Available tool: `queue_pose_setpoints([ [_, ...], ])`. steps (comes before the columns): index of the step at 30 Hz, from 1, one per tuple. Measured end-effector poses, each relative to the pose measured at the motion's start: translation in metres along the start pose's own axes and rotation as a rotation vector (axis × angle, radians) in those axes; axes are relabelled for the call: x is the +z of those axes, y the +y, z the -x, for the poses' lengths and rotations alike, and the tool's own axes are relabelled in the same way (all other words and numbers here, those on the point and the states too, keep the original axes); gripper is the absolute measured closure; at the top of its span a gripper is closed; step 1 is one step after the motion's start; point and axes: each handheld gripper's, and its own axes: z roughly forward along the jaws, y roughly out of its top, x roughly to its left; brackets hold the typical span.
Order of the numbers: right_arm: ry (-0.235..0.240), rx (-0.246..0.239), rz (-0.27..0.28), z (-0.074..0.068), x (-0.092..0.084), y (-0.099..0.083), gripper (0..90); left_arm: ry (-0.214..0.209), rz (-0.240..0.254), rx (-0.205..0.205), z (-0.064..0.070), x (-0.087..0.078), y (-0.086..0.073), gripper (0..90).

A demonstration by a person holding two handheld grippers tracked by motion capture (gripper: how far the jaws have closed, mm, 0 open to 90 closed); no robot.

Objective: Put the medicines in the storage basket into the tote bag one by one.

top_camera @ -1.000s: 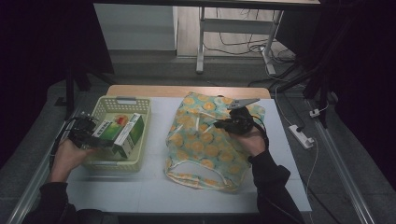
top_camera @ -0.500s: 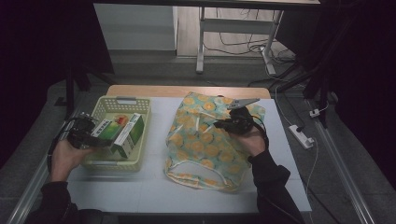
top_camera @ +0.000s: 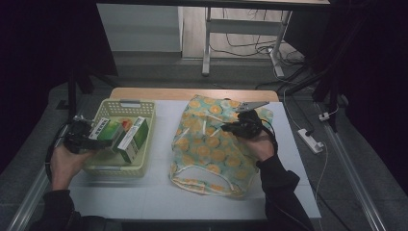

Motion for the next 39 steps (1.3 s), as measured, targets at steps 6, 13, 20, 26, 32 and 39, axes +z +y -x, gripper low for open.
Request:
queue_pose_setpoints([
  [6,-0.001,0.002,0.005,0.000,0.000,0.000,89.8,0.004,0.076,0.011,0.002,-0.013,-0.002,17.1],
  [13,-0.006,0.002,0.011,0.000,0.000,-0.001,89.9,-0.005,0.160,0.031,0.007,-0.030,-0.002,17.1],
  [20,-0.011,0.006,0.019,0.002,-0.001,-0.001,89.9,-0.046,0.239,0.054,0.015,-0.049,-0.001,17.1],
  [26,-0.012,0.011,0.020,0.002,0.000,-0.002,89.9,-0.078,0.271,0.077,0.026,-0.059,0.002,17.1],
  [32,-0.012,0.009,0.024,0.002,-0.001,-0.001,89.9,-0.115,0.280,0.124,0.042,-0.065,0.008,17.1],
  [39,-0.011,0.011,0.028,0.002,-0.002,-0.001,89.9,-0.210,0.293,0.188,0.066,-0.066,0.014,17.0],
])
